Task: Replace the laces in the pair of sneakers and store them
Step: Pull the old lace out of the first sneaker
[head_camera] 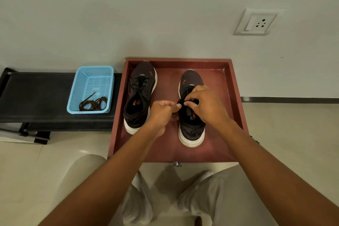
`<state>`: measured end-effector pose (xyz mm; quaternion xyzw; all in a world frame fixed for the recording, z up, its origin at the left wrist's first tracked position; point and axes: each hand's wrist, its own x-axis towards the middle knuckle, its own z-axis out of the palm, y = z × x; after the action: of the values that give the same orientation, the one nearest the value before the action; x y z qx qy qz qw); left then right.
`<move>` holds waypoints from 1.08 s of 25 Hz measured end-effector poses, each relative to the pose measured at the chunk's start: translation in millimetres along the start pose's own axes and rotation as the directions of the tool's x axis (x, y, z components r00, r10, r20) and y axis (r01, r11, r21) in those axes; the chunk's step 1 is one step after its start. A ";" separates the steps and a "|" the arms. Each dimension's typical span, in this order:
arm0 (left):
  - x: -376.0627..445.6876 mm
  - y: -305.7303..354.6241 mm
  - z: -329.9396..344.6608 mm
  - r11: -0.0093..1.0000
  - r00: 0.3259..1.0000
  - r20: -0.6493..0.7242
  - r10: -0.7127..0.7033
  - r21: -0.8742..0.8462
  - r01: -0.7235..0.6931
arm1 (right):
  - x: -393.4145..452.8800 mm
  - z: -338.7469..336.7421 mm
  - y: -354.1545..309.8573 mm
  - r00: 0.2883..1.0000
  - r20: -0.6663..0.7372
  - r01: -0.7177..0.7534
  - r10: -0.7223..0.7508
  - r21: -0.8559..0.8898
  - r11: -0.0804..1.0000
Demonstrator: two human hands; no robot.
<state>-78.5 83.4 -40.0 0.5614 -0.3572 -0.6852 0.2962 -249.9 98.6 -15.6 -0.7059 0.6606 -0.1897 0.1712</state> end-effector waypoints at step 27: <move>0.9 -3.0 3.2 0.999 0.999 -0.020 0.036 0.016 -0.035 | 2.4 -5.2 0.7 0.999 -0.024 0.038 -0.040 -0.084 0.996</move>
<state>-81.8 84.9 -42.6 0.5640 -0.3695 -0.6714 0.3075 -252.9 96.2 -11.3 -0.7226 0.6563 -0.1744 0.1293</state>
